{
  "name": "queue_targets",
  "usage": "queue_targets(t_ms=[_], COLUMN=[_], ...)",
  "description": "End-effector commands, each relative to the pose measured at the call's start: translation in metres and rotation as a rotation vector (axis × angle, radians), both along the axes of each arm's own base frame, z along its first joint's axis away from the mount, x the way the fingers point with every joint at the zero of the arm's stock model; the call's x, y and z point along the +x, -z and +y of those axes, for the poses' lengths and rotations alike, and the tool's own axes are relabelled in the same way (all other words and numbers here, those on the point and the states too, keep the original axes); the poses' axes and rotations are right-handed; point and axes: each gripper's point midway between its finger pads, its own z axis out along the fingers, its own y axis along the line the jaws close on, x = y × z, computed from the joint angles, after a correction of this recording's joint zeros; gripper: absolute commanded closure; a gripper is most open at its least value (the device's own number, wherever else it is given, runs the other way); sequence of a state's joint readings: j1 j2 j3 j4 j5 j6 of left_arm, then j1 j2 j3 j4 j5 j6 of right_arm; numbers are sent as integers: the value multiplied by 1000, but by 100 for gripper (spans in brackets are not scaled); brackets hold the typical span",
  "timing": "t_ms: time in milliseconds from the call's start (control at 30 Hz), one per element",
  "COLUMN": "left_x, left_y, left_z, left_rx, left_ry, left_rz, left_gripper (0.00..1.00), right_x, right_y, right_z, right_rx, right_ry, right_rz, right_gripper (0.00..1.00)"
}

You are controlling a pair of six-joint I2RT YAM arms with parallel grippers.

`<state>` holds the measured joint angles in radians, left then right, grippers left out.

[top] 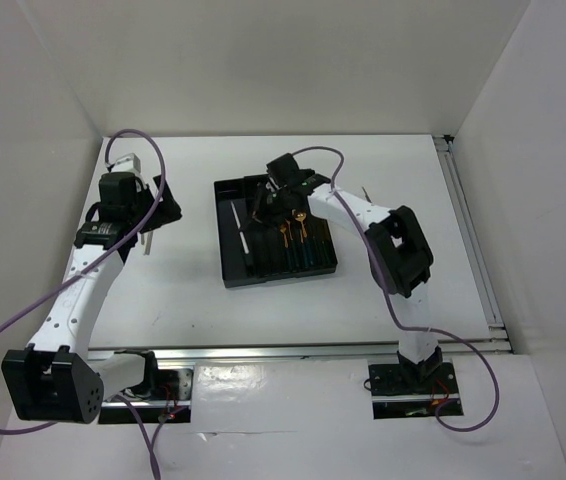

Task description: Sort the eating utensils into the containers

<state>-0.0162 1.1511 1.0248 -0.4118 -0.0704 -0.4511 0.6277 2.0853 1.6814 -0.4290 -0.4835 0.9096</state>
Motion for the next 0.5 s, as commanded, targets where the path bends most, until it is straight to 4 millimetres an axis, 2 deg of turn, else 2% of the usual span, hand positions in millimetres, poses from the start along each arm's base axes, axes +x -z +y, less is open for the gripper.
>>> queue_targets(t_ms=[0,133,267,333,433,467], left_x=[2,0,1,2,0,1], left_y=[-14,-15,-14,-11,-9,-5], left_z=[3,3,3,2,0,1], left_rx=[-4,-4,4,-1,2,11], left_ry=[-17,-17,-12,-4,10,17], left_rz=[-48,-37,-27,-18,-9,4], left_gripper=[0,0,0,0,0,0], right_x=[0,3,9,8,10,10], right_y=[-12,5,9,22,19,19], right_z=[14,16,21,22,26,27], right_rx=[29,13,23,18,38,38], right_ry=[12,26,26,20,0,0], right_rz=[18,59,46,65,53,52], right_gripper=[100,100,100,100,77,62])
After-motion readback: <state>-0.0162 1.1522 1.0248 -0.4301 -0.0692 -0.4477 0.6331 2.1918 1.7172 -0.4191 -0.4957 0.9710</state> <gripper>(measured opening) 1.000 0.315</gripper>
